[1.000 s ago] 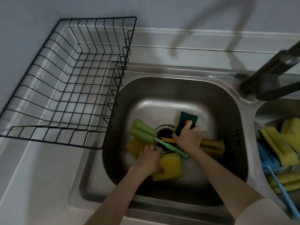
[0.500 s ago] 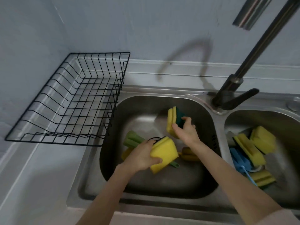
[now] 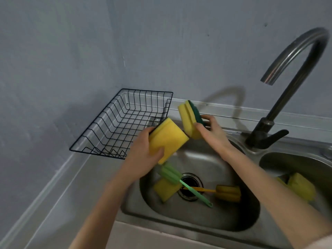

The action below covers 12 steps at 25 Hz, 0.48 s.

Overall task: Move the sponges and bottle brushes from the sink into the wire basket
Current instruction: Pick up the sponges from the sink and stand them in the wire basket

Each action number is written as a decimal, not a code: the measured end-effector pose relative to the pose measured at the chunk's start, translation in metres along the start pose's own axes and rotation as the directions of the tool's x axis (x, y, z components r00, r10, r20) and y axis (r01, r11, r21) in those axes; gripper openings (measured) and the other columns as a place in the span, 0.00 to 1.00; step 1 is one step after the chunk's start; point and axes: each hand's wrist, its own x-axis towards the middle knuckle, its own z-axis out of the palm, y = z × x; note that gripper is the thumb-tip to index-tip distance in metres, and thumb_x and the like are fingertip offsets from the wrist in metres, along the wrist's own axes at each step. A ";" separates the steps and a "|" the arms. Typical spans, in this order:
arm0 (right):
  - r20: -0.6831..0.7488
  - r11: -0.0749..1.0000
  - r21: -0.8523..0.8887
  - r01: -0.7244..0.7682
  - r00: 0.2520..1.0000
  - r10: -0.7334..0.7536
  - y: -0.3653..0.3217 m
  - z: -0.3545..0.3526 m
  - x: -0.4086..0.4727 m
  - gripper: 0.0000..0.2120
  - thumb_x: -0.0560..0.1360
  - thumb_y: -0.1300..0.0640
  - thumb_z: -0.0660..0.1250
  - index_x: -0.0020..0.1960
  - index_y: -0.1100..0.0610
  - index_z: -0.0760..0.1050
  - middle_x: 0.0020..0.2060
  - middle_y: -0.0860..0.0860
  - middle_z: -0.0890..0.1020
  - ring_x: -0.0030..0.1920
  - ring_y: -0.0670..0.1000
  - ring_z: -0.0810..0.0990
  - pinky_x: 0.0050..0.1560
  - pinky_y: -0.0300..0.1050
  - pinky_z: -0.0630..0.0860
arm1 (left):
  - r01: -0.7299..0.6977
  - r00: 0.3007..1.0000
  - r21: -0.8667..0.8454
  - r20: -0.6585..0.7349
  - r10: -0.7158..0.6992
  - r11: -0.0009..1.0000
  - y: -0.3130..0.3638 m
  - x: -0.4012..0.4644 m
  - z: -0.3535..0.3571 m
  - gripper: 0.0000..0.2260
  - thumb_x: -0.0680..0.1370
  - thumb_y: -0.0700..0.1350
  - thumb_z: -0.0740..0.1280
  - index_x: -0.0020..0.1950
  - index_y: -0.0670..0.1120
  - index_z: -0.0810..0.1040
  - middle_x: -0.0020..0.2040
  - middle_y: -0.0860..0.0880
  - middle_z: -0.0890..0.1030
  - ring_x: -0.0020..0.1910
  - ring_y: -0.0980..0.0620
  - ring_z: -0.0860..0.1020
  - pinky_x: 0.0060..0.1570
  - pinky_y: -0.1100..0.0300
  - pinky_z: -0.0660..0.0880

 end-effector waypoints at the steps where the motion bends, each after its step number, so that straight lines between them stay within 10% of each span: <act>1: 0.008 1.000 0.002 0.022 1.000 -0.022 -0.006 0.008 0.003 0.22 0.75 0.53 0.62 0.68 0.55 0.64 0.64 0.55 0.74 0.53 0.48 0.73 0.54 0.42 0.70 | 0.003 0.999 0.001 -0.032 -0.003 1.000 -0.005 0.000 -0.010 0.28 0.73 0.44 0.66 0.69 0.44 0.58 0.67 0.43 0.66 0.64 0.47 0.67 0.58 0.57 0.65; 12: 0.201 0.945 -0.286 0.161 0.974 -0.105 -0.057 0.102 0.095 0.28 0.72 0.59 0.67 0.69 0.59 0.62 0.65 0.57 0.73 0.62 0.55 0.74 0.49 0.37 0.68 | 0.176 0.977 0.097 -0.142 -0.162 0.980 -0.086 0.059 -0.088 0.27 0.72 0.37 0.65 0.69 0.48 0.60 0.68 0.41 0.64 0.66 0.42 0.63 0.64 0.46 0.65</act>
